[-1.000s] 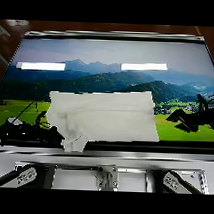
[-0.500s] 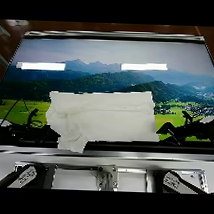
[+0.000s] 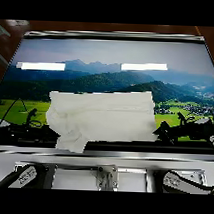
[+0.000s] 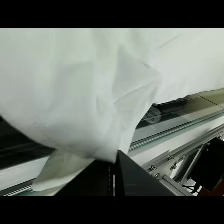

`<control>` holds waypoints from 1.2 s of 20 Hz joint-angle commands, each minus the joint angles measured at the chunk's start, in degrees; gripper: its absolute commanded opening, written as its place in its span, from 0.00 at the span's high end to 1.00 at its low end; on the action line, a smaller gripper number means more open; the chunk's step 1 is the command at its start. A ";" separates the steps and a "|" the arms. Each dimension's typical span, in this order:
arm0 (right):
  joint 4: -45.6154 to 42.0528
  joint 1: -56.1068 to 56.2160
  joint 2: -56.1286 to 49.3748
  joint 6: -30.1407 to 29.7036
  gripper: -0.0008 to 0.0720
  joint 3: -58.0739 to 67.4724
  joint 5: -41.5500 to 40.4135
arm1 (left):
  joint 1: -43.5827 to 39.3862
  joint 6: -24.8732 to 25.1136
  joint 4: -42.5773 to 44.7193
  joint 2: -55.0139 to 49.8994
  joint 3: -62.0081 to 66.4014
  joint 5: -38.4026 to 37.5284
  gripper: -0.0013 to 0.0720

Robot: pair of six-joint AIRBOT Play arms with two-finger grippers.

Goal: Fold the shirts.

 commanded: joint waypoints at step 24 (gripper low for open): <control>-1.38 22.80 -6.36 4.79 0.90 30.21 -25.22 | -0.04 1.29 -4.07 -18.12 31.41 3.52 0.93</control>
